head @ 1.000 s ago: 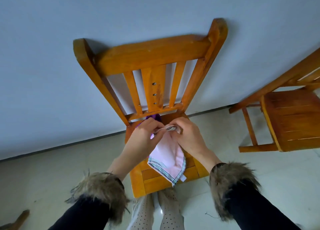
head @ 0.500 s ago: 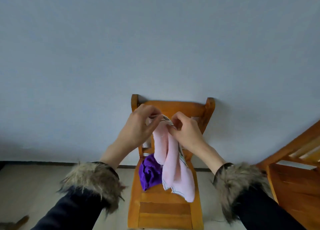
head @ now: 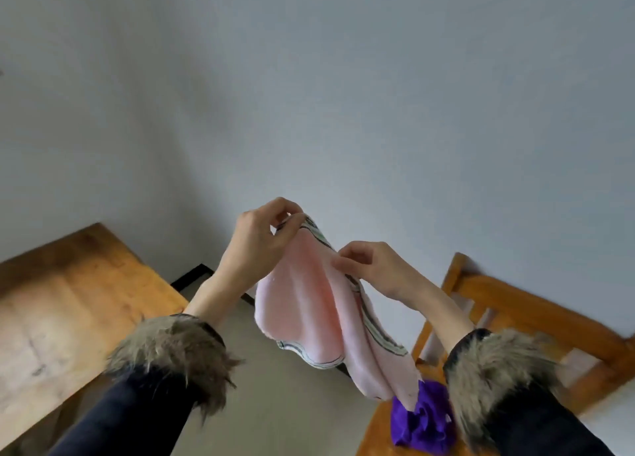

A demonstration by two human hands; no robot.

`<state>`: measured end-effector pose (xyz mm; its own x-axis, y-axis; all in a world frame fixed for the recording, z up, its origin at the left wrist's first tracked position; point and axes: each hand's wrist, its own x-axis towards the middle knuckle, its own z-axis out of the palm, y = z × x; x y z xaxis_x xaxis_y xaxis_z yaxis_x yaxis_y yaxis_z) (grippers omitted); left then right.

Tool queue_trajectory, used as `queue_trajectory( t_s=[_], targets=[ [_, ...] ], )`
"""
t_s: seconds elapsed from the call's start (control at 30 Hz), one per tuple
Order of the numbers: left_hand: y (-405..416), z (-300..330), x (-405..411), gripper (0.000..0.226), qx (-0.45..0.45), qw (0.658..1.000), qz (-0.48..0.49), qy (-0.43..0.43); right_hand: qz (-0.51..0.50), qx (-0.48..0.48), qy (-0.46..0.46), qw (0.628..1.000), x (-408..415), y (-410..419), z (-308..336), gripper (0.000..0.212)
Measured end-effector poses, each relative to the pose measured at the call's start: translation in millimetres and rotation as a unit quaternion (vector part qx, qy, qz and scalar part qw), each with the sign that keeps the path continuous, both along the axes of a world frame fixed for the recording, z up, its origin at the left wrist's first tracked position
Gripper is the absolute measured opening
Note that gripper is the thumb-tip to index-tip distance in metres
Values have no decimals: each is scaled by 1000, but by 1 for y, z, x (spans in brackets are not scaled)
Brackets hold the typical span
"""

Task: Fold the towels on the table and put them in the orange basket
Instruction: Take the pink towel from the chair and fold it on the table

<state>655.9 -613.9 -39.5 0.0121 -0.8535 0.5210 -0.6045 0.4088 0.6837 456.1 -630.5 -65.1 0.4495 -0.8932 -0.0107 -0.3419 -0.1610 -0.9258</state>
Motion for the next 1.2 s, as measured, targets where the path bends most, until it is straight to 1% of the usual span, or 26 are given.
queue_trajectory(
  t_s=[0.03, 0.1, 0.17, 0.27, 0.33, 0.43, 0.53, 0.6, 0.7, 0.77, 0.83, 0.97, 1.1, 1.2],
  targets=[
    [6, 0, 26, 15, -1, 1000, 25, -9, 10, 0, -6, 1000, 25, -1, -2, 17],
    [22, 0, 78, 8, -10, 997, 70, -33, 27, -4, -2, 1000, 75, -2, -6, 14],
    [39, 0, 129, 5, -27, 992, 107, -60, 41, -29, 38, 998, 127, -4, -10, 14],
    [64, 3, 200, 4, -34, 981, 162, -96, 34, -89, 97, 991, 206, -7, -21, 18],
    [79, 5, 246, 4, -40, 973, 204, -102, 19, -109, 100, 989, 257, -8, -29, 19],
    [99, 7, 300, 4, -41, 960, 260, -95, -4, -114, 93, 989, 314, -12, -37, 18],
    [119, 6, 364, 4, -54, 937, 336, -78, -3, -136, 88, 987, 377, -22, -39, 15],
    [131, 0, 404, 6, -47, 915, 397, -60, 6, -138, 80, 987, 415, -29, -43, 14],
    [147, -15, 462, 8, -31, 877, 479, -16, 33, -134, 85, 987, 463, -40, -54, 24],
    [155, -25, 494, 10, -22, 854, 519, 2, 60, -122, 87, 987, 491, -51, -63, 27],
    [158, -35, 521, 11, -4, 839, 543, 6, 81, -117, 106, 984, 517, -63, -69, 27],
    [159, -64, 567, 8, 49, 824, 565, 15, 120, -98, 121, 981, 562, -95, -85, 26],
    [148, -102, 609, 10, 143, 793, 592, 23, 158, -74, 152, 973, 601, -131, -109, 20],
    [130, -123, 640, 12, 195, 779, 595, 29, 185, -65, 198, 960, 634, -159, -127, 16]
  ],
)
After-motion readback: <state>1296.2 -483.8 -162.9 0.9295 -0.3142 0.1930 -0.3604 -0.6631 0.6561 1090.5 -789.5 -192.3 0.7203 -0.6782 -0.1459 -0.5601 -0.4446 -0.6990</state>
